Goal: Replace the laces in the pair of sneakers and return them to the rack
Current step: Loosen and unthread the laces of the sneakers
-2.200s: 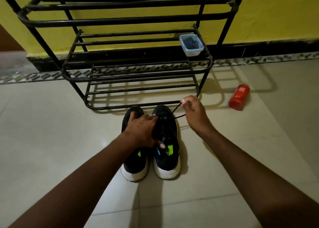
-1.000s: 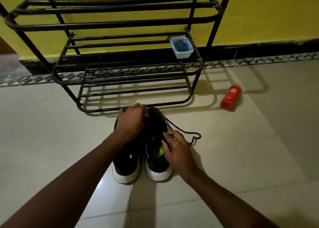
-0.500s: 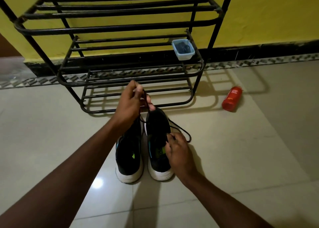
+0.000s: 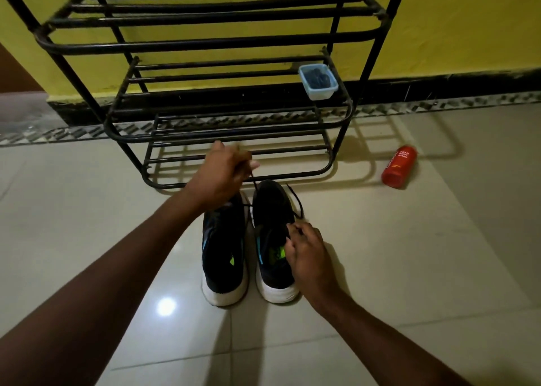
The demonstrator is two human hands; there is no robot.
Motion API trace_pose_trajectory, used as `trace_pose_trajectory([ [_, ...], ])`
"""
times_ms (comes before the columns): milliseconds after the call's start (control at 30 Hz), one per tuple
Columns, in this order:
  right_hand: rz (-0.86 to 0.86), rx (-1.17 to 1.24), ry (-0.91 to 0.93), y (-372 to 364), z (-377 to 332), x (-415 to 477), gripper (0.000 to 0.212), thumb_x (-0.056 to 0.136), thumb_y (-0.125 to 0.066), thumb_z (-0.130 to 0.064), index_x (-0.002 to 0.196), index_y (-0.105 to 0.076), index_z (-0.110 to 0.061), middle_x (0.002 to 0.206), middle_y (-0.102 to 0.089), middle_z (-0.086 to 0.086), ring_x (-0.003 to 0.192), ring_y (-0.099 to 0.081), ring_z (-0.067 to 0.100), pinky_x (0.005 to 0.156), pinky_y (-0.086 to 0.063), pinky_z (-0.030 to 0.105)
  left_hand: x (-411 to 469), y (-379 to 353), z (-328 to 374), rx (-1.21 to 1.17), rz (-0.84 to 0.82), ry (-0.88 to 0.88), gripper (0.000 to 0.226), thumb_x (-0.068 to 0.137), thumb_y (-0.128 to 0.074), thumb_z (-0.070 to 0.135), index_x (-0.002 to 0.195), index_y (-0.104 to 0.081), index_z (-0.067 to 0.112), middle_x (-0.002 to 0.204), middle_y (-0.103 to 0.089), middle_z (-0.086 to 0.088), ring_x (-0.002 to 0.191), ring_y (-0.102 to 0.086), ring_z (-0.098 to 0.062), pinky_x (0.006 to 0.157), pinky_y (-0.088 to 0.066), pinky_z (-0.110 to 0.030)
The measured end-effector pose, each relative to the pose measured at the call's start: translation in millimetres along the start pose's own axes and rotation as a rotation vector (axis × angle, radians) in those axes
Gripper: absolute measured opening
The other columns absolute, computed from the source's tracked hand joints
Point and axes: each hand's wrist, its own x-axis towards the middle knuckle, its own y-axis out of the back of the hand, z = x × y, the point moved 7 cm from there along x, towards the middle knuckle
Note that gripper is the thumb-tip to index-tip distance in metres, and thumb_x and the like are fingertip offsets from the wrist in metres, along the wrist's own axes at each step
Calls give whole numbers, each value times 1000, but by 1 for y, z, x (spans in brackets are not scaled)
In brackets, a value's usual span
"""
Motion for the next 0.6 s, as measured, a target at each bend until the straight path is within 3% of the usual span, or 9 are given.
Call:
trace_pose_trajectory([
  [67, 3, 13, -3, 1, 0, -1, 36, 89, -56, -16, 120, -67, -3, 116, -63, 13, 102, -63, 31, 87, -55, 35, 2, 15, 15, -334, 154, 7, 36, 108, -39, 33, 81, -57, 16, 89, -53, -7, 93, -46, -19, 76, -38, -31],
  [133, -2, 25, -8, 1, 1, -1, 36, 89, -55, -15, 121, -67, -2, 117, -62, 14, 103, -62, 31, 88, -56, 36, 5, 17, 23, -865, 217, 59, 42, 110, -32, 30, 80, -53, 9, 79, -54, -11, 81, -56, -24, 78, -47, -35],
  [200, -14, 8, -3, -1, 1, -1, 37, 91, -53, -17, 123, -66, -3, 120, -62, 13, 106, -61, 31, 89, -55, 36, 7, 7, 24, -1260, 185, 162, 41, 111, -26, 29, 80, -45, 12, 68, -44, -10, 60, -48, -23, 58, -44, -35],
  [233, -15, 2, -1, -1, 1, -1, 37, 91, -52, -18, 123, -66, -3, 120, -62, 12, 106, -60, 30, 89, -54, 36, 8, 2, 21, -1228, 191, 179, 38, 111, -26, 30, 81, -43, 14, 67, -41, -7, 56, -40, -20, 52, -36, -34],
  [267, -8, 4, -1, -2, 1, -1, 37, 91, -53, -18, 122, -67, -3, 120, -62, 12, 105, -61, 30, 89, -55, 36, 9, -1, 16, -988, 208, 148, 33, 111, -29, 30, 85, -45, 17, 69, -44, -6, 56, -39, -20, 50, -34, -35],
  [333, 8, 25, -8, -2, 1, -1, 37, 91, -54, -18, 122, -67, -4, 119, -63, 12, 104, -62, 30, 88, -56, 36, 11, -11, 9, -152, 171, 20, 11, 107, -39, 20, 103, -50, 20, 84, -62, -6, 65, -53, -23, 53, -44, -40],
  [400, 1, 27, -11, -2, 2, -1, 36, 92, -56, -17, 124, -67, -5, 119, -63, 11, 105, -61, 30, 89, -56, 38, 8, -34, 2, 404, 1, -37, 20, 103, -44, 18, 121, -50, 23, 104, -69, -4, 84, -59, -25, 58, -47, -38],
  [500, -16, 7, -11, -5, 3, 0, 36, 93, -58, -17, 125, -66, -5, 122, -63, 11, 108, -60, 30, 89, -56, 40, -2, -66, -7, 641, -277, -50, 40, 101, -47, 47, 136, -50, 27, 125, -66, 0, 120, -49, -25, 81, -43, -41],
  [600, -9, 12, -17, -4, 3, 0, 36, 92, -55, -19, 124, -67, -5, 121, -64, 11, 108, -60, 30, 89, -56, 39, -4, -82, -18, 631, -376, -60, 46, 91, -57, 61, 127, -59, 32, 117, -66, 1, 121, -47, -21, 93, -38, -41],
])
